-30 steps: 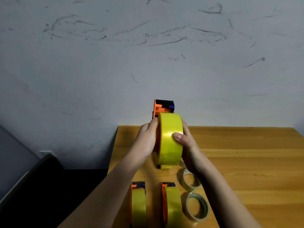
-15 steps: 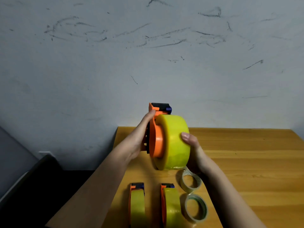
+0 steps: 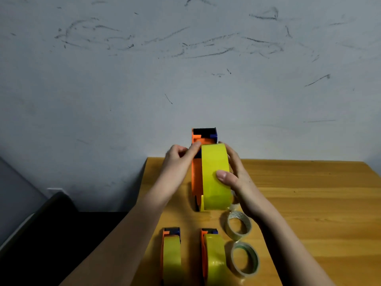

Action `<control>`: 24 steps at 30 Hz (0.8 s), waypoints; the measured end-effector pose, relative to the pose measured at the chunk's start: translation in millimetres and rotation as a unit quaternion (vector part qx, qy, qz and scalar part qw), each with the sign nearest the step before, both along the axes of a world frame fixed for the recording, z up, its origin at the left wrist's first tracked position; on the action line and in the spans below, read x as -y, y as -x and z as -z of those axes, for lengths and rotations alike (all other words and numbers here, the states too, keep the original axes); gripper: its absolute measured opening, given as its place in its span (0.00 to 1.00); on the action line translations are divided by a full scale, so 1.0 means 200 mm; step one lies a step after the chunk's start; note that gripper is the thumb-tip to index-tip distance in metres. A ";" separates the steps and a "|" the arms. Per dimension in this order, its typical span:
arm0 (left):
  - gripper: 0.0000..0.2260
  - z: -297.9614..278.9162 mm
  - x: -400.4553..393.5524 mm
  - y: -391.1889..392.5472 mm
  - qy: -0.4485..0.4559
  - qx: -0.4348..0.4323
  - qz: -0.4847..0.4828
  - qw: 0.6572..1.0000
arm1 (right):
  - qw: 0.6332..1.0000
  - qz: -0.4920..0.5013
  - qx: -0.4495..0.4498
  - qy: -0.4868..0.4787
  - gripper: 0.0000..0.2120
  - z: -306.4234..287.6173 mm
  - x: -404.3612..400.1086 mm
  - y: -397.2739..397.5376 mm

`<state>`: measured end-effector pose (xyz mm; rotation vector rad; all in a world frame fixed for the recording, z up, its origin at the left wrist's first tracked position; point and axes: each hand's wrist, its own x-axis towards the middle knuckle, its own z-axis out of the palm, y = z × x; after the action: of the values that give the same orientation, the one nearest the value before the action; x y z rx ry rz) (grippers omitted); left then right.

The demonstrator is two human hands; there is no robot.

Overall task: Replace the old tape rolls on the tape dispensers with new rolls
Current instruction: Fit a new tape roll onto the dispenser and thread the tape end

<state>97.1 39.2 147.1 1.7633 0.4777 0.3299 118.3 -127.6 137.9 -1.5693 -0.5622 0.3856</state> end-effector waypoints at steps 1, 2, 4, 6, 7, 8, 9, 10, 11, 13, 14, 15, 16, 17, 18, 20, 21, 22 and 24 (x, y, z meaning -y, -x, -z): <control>0.20 -0.01 0.00 0.01 0.037 0.001 0.021 0.999 | 1.000 0.005 0.013 0.009 0.43 0.00 0.00 0.00; 0.21 -0.02 0.01 0.02 0.075 -0.004 0.041 0.996 | 1.000 0.014 0.016 0.007 0.45 0.00 0.00 -0.01; 0.21 -0.03 0.02 0.04 0.086 -0.036 0.061 0.994 | 0.999 0.034 0.021 -0.006 0.47 0.00 -0.01 -0.02; 0.20 -0.02 0.06 0.05 0.087 -0.052 0.073 0.992 | 0.998 0.048 0.035 -0.007 0.48 -0.01 -0.02 -0.02; 0.19 -0.03 0.08 0.06 0.103 -0.043 0.078 0.991 | 0.998 0.053 0.040 -0.007 0.48 -0.01 -0.03 -0.03; 0.18 -0.03 0.10 0.06 0.114 -0.021 0.074 0.991 | 0.998 0.057 0.037 -0.010 0.48 0.00 -0.03 -0.04; 0.17 -0.04 0.13 0.07 0.106 0.007 0.062 0.992 | 0.998 0.062 0.027 -0.017 0.48 0.01 -0.04 -0.05; 0.17 -0.04 0.16 0.07 0.073 0.045 0.045 0.995 | 0.998 0.063 0.012 -0.029 0.46 0.02 -0.04 -0.05; 0.17 -0.04 0.18 0.07 0.047 0.072 0.020 0.996 | 0.998 0.058 -0.003 -0.038 0.45 0.03 -0.05 -0.05; 0.15 -0.03 0.16 0.05 0.042 0.103 -0.047 0.993 | 0.996 0.053 -0.033 -0.058 0.45 0.05 -0.06 -0.06; 0.15 -0.02 0.11 0.04 0.057 0.109 -0.090 0.988 | 0.994 0.066 -0.052 -0.076 0.47 0.06 -0.05 -0.07; 0.15 -0.01 0.05 0.04 0.077 0.117 -0.141 0.980 | 0.988 0.088 -0.074 -0.100 0.49 0.06 -0.03 -0.08; 0.13 -0.01 -0.03 0.03 0.091 0.127 -0.177 0.972 | 0.982 0.112 -0.089 -0.121 0.50 0.05 0.01 -0.10; 0.11 -0.01 -0.09 0.03 0.095 0.129 -0.189 0.969 | 0.980 0.128 -0.090 -0.124 0.52 0.04 0.06 -0.13; 0.10 0.00 -0.13 0.03 0.095 0.126 -0.177 0.971 | 0.983 0.132 -0.077 -0.105 0.53 0.03 0.10 -0.15; 0.10 0.01 -0.13 0.02 0.092 0.097 -0.129 0.983 | 0.993 0.093 -0.052 -0.044 0.55 0.01 0.15 -0.19; 0.11 0.01 -0.11 0.01 0.083 0.087 -0.101 0.988 | 0.997 0.057 -0.054 -0.025 0.55 0.01 0.17 -0.19; 0.12 0.02 -0.10 0.00 0.069 0.083 -0.077 0.991 | 0.998 0.018 -0.062 -0.014 0.54 0.01 0.17 -0.19; 0.14 0.02 -0.09 -0.01 0.031 0.089 -0.051 0.994 | 0.995 -0.039 -0.089 -0.001 0.52 0.01 0.17 -0.17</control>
<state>99.5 57.2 143.5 1.6347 0.4470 0.5340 152.8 -160.7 136.4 -1.4968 -0.4858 0.5779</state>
